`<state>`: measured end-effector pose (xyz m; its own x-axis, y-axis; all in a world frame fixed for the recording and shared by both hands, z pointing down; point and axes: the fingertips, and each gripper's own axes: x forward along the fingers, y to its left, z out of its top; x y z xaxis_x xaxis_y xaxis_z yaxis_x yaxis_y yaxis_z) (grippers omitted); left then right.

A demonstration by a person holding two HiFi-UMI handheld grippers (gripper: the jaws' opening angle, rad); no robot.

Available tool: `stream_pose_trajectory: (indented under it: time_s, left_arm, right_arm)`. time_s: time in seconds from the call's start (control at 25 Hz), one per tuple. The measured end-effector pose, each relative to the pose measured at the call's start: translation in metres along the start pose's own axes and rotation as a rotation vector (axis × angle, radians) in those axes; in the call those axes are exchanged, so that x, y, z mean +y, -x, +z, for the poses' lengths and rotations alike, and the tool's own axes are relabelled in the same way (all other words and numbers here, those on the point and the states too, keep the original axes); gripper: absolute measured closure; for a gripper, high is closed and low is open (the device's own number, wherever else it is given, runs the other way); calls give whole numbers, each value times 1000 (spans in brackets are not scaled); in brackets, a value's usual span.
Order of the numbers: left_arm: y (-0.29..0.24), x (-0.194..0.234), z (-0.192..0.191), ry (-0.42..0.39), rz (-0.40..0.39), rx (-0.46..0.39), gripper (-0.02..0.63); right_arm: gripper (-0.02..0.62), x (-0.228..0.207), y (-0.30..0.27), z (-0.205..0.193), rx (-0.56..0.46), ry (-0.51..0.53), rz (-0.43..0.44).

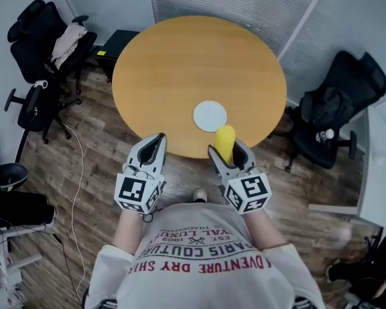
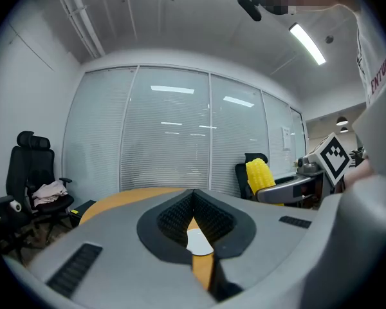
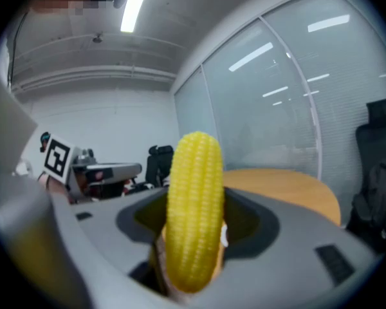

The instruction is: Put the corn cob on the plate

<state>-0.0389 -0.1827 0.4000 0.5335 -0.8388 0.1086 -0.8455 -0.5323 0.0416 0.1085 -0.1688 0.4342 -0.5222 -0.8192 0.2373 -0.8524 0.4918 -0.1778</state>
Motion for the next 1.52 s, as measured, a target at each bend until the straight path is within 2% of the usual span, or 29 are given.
stream_pose_trajectory:
  time_s: [0.32,0.56,0.72,0.96,1.28,1.52]
  left_arm:
    - [-65,-9,-14,27,9,31,572]
    - [-99,8,-34,32,1,76,572]
    - [-121,22,-41,38,-35,83,572]
    - [-152,55,-59,60,-75,133,572]
    - [-182,76,-87,67,-135,192,572]
    - [-194,87,-102,84,-145,227,572]
  right_arm:
    - [327,-60,-34,-9,92,-12,38]
    - [327,-83,-69,-33,176,-38,25]
    - [327,-97,-96,-56,268,-62,15]
    - [327,-107,-144,-99,413,-58,4]
    - [327,-125,-187,-164,607,-68,-2]
    - [327,-149,-205,-194,704,-135,-72]
